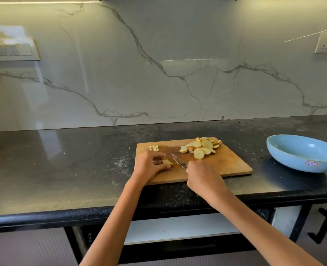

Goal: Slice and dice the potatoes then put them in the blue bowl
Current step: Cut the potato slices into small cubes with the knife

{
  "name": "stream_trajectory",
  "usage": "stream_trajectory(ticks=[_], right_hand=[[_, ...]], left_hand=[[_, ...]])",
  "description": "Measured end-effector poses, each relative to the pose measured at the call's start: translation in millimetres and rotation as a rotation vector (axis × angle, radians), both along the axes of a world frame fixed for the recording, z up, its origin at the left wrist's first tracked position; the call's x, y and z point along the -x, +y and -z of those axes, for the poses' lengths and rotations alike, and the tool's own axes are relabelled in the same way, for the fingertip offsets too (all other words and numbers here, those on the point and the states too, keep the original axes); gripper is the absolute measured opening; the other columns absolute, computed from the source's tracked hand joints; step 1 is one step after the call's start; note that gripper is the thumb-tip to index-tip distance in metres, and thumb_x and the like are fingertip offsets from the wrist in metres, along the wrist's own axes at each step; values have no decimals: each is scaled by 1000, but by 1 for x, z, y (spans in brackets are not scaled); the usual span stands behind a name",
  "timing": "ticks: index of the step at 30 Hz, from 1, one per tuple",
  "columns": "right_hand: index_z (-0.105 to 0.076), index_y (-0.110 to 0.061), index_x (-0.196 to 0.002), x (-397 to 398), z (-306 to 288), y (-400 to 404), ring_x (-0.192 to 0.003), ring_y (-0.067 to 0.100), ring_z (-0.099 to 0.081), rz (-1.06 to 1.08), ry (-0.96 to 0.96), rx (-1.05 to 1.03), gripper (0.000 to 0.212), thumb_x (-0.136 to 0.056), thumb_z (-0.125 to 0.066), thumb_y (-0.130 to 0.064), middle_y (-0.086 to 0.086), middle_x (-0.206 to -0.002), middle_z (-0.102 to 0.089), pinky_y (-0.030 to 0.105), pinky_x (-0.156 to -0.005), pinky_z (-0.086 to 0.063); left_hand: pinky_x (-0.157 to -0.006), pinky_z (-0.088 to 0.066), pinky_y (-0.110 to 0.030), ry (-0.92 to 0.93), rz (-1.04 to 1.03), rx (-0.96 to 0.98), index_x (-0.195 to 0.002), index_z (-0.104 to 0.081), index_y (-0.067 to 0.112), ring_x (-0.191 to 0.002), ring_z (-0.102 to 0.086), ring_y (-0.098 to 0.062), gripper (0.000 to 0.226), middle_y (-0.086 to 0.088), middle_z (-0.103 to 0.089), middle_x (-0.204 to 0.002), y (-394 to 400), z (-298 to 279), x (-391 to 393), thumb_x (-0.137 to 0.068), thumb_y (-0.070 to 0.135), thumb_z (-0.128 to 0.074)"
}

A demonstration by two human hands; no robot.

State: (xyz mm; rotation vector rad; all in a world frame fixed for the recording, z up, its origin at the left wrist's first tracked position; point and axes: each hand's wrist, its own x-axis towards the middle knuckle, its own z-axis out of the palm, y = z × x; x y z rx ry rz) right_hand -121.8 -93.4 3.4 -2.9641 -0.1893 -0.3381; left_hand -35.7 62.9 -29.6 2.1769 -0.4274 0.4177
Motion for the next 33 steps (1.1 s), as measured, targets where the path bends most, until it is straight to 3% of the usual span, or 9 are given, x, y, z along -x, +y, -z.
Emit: stream_trajectory(ticks=[5, 8, 15, 22, 28, 33], right_hand=[[-60, -8, -103, -5, -5, 4, -65, 13, -50, -30, -1, -38, 14, -95, -51, -15, -2, -73, -46, 19, -46, -31], [-60, -8, -106, -6, -5, 9, -67, 12, -50, -47, 1, -47, 15, -94, -52, -16, 0, -79, -52, 18, -46, -31], [-59, -6, -104, -9, -7, 11, -68, 13, -52, -51, 37, -47, 15, -94, -52, -14, 2, -79, -52, 19, -45, -32], [-56, -6, -100, -10, -5, 23, -71, 16, -47, -101, 23, -5, 10, -93, -51, -9, 9, -97, -60, 26, -56, -34], [-58, -8, -106, 16, 5, 12, -69, 16, -47, -105, -34, 112, 16, -94, -47, -5, 8, -97, -62, 26, -61, -40], [-58, -8, -109, 5, 1, 3, -81, 20, -61, -27, 22, 44, 17, -95, -48, -8, 8, -97, -63, 28, -66, -46]], left_hand=[[-68, -43, 1, -45, -40, -18, -100, -70, 2, -81, -62, -10, 33, -8, -70, -97, 1, 0, -1, -70, 11, -80], [-71, -46, -4, -51, -37, -16, -96, -72, 3, -81, -65, -14, 28, -10, -72, -92, 1, 0, 0, -70, 10, -79], [-65, -44, 0, -37, -35, -5, -95, -72, 1, -76, -61, -10, 26, -11, -71, -88, 0, -3, 2, -70, 7, -79], [-64, -43, 0, -22, -40, 15, -94, -71, -1, -74, -61, -8, 27, -13, -71, -89, -1, -4, 4, -70, 7, -79], [-64, -43, 1, -4, -35, 26, -96, -71, -2, -76, -61, -10, 29, -11, -70, -90, -1, -5, 4, -69, 6, -79], [-64, -44, 0, -1, -38, 28, -96, -71, -2, -75, -61, -10, 30, -14, -70, -92, 0, -4, 5, -69, 5, -79]])
